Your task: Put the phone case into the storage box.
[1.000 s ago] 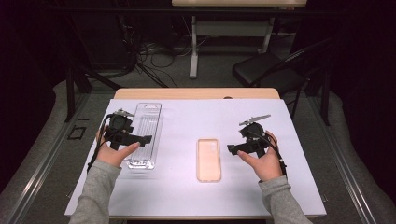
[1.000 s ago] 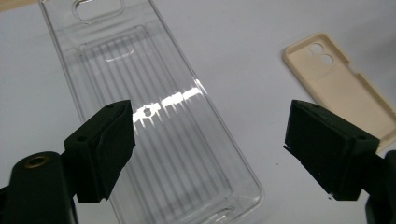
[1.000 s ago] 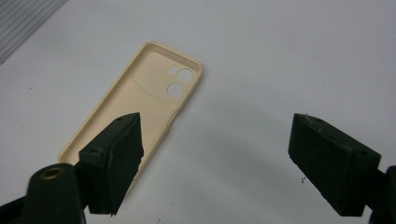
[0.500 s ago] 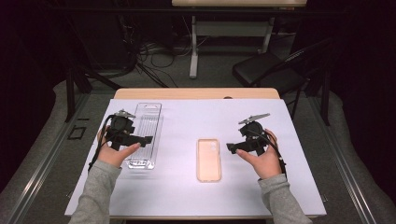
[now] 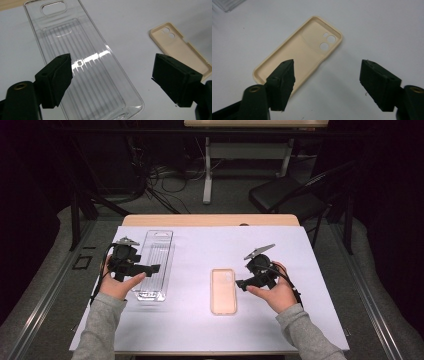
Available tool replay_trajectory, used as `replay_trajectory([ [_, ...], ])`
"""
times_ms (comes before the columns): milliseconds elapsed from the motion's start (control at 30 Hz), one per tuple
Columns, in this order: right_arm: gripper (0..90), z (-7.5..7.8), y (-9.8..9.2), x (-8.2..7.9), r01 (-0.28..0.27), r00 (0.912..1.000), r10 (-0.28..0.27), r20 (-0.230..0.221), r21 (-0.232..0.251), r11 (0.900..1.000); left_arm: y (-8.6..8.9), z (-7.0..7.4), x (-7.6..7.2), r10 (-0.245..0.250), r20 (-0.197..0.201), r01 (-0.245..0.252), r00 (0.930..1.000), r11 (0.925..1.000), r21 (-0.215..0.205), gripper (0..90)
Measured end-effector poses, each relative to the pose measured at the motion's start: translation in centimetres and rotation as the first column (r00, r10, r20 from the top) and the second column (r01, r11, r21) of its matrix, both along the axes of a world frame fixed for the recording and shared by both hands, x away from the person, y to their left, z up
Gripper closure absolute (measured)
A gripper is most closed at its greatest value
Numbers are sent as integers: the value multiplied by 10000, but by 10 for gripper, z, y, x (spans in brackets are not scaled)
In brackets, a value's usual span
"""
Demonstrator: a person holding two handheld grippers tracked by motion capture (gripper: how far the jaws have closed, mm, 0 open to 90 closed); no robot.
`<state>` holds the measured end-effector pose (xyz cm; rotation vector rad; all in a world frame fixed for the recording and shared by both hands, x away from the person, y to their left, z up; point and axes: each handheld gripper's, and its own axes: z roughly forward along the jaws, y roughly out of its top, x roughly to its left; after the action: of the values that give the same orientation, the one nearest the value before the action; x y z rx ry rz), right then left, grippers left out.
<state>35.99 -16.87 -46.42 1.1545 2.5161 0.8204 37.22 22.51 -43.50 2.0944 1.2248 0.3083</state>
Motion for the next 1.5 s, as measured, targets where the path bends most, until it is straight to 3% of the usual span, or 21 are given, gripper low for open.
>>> replay_trajectory([
  [233, 398, -5, 6, 4, -636, 9976, 626, -283, -380, 9973, 1, -2, 0, 105, -25, -105, 9999, 9999, 32, 168],
  [367, 409, -6, 11, 6, -914, 9955, 900, -284, -542, 9943, 1, 0, -2, 76, 16, -76, 10000, 10000, 3, 168],
  [500, 436, -5, 18, 7, -1414, 9899, 1417, -8, -718, 9873, 3, 0, -4, 107, 1, -107, 9999, 9999, -16, 171],
  [767, 448, -1, 32, 8, -1919, 9813, 1925, -40, -997, 9763, 4, 0, -4, 155, 29, -155, 9999, 9998, -78, 172],
  [967, 480, 0, 44, 8, -2242, 9745, 2228, -257, -825, 9711, 5, -1, -4, 172, -17, -173, 9998, 9998, -56, 171],
  [1100, 483, 0, 47, 8, -2513, 9679, 2509, -161, -838, 9643, 6, 0, -4, 196, 2, -196, 9998, 9998, -64, 172],
  [1333, 490, 0, 51, 6, -3035, 9528, 3018, -320, -1149, 9459, 6, -1, -4, 195, -18, -195, 9998, 9998, -67, 172],
  [1500, 562, -1, 54, 3, -3811, 9244, 3740, -747, -1445, 9132, 5, -2, -4, 173, -58, -173, 9998, 9998, -54, 173],
])
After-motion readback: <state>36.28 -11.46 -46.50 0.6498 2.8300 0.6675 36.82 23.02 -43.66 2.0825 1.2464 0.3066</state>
